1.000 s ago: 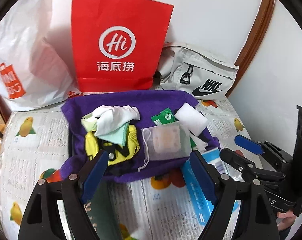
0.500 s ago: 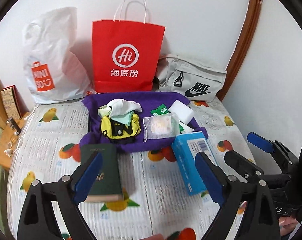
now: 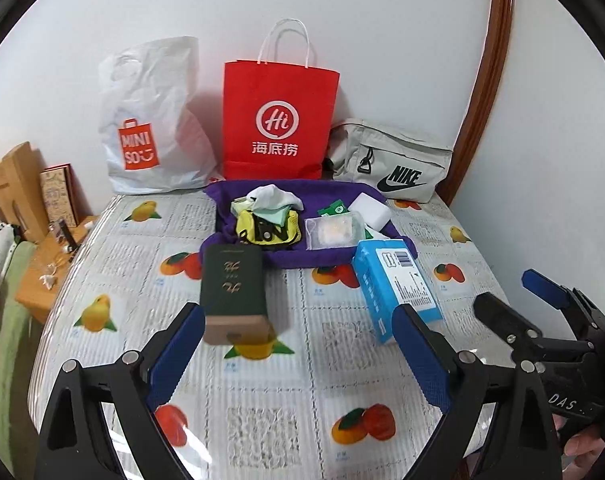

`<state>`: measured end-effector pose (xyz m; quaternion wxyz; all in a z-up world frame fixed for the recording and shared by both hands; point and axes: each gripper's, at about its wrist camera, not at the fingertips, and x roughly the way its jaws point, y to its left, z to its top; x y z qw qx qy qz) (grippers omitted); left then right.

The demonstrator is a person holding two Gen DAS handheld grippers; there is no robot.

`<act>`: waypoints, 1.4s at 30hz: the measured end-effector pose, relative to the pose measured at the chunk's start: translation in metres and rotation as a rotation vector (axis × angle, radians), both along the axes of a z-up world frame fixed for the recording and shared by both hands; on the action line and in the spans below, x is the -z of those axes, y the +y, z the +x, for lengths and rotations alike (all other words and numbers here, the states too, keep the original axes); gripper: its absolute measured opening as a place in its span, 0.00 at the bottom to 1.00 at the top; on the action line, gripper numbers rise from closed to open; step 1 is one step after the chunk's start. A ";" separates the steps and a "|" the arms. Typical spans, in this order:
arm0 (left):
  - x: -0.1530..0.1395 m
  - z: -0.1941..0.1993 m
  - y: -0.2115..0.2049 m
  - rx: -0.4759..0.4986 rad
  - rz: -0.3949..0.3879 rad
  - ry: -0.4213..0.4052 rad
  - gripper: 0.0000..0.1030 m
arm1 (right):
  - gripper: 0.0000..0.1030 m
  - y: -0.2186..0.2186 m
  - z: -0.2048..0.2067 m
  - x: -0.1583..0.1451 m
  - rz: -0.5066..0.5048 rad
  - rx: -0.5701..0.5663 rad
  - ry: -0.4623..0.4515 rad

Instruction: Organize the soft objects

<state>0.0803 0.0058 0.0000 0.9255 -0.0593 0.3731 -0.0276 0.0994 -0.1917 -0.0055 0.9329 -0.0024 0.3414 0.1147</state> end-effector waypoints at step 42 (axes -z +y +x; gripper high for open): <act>-0.005 -0.067 -0.013 -0.004 0.060 -0.061 0.92 | 0.96 -0.021 -0.075 -0.001 0.018 0.041 -0.029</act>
